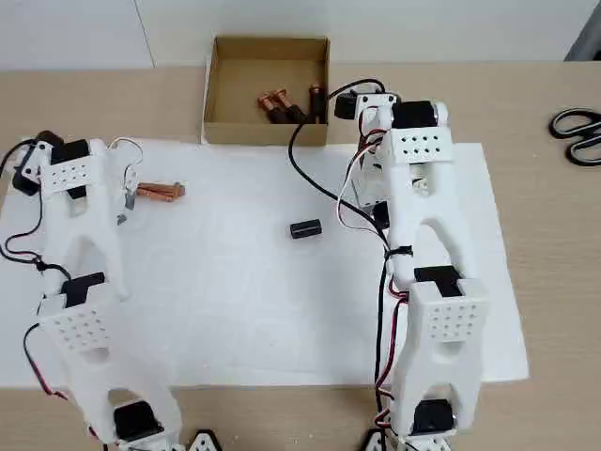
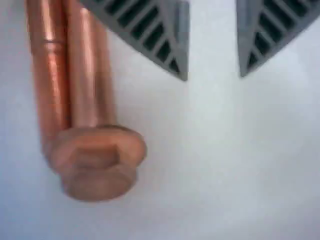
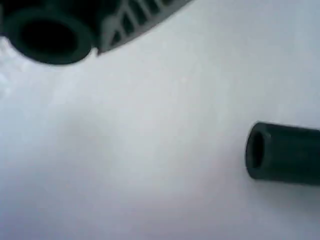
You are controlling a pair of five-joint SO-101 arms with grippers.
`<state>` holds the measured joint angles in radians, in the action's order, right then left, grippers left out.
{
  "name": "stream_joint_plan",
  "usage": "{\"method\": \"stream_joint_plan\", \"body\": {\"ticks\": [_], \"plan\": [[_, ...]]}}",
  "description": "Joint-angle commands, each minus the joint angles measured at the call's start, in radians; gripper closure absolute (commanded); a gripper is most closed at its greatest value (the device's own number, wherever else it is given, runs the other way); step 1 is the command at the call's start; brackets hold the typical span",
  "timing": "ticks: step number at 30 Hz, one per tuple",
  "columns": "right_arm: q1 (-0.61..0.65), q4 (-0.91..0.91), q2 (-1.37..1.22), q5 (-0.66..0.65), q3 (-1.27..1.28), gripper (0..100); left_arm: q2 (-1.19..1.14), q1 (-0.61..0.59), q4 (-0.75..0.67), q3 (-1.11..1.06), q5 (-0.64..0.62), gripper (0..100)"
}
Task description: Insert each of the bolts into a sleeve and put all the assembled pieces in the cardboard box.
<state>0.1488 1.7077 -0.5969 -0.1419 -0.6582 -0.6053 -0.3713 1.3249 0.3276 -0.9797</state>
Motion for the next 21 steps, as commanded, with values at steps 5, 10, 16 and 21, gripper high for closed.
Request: {"method": "stream_joint_plan", "body": {"ticks": [5, 10, 16, 21], "plan": [[-0.004, 0.015, 0.071, 0.003, -0.005, 94.2, 0.021, 0.002, 0.031, 0.056, 0.011, 88], [-0.004, 0.013, 0.071, 0.003, -0.005, 94.2, 0.012, 0.0, 0.087, 0.159, 0.014, 86], [-0.004, 0.013, 0.071, 0.003, -0.005, 94.2, 0.009, -0.002, 0.044, 0.17, 0.014, 86], [-0.004, 0.013, 0.071, 0.003, -0.005, 94.2, 0.006, -0.002, 0.035, 0.17, 0.014, 86]]}}
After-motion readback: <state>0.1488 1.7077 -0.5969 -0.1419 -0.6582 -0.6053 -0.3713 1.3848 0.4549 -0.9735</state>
